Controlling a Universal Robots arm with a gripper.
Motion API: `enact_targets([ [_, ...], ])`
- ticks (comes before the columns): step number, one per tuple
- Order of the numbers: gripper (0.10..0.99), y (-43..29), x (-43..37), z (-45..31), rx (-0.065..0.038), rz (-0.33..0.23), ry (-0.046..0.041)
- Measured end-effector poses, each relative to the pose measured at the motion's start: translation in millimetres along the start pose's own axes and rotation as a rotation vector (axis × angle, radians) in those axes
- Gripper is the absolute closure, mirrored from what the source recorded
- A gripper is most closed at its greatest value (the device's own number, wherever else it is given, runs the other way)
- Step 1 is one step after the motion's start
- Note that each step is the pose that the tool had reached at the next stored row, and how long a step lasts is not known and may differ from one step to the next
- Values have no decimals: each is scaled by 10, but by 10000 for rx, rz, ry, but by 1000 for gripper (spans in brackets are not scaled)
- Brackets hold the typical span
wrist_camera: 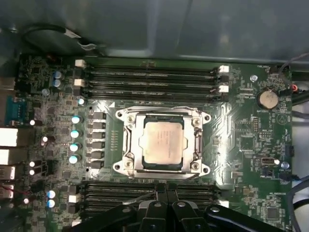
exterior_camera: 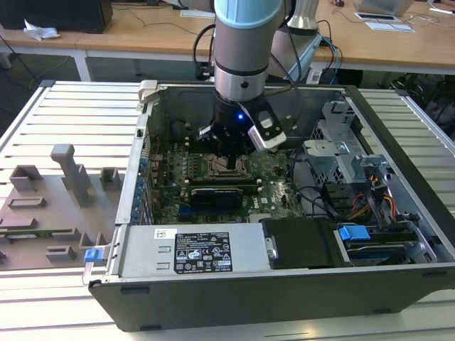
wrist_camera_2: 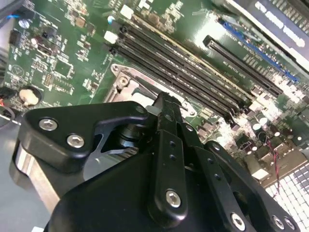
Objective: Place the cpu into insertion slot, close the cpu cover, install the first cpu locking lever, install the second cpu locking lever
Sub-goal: 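Install the second cpu locking lever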
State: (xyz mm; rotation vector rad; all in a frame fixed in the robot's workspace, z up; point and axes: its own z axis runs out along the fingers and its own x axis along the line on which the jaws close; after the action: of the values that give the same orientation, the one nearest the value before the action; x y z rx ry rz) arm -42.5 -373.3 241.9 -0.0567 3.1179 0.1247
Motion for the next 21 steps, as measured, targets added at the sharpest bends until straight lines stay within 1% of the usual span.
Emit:
enact_targets([
  [1, 980, -9, 51, 7, -81, 1, -5],
  [2, 980, -28, 125, 45, -95, 1, -7],
  [4, 980, -62, 183, 97, -93, 2, -7],
  [5, 980, -70, 200, 121, -95, 2, -7],
  [7, 980, -77, 253, 195, -104, -7, -6],
  [9, 980, -80, 325, 247, -150, -37, -4],
  [10, 980, -79, 357, 263, -199, -74, -3],
  [11, 980, -79, 394, 272, -293, -123, -3],
  [12, 980, -78, 428, 279, -447, -181, -4],
  [14, 980, -82, 465, 307, -541, -344, 8],
  [16, 980, -88, 473, 323, -572, -438, 17],
  [19, 980, -90, 474, 340, -647, -575, 28],
  [21, 980, -92, 475, 360, -665, -631, 34],
])
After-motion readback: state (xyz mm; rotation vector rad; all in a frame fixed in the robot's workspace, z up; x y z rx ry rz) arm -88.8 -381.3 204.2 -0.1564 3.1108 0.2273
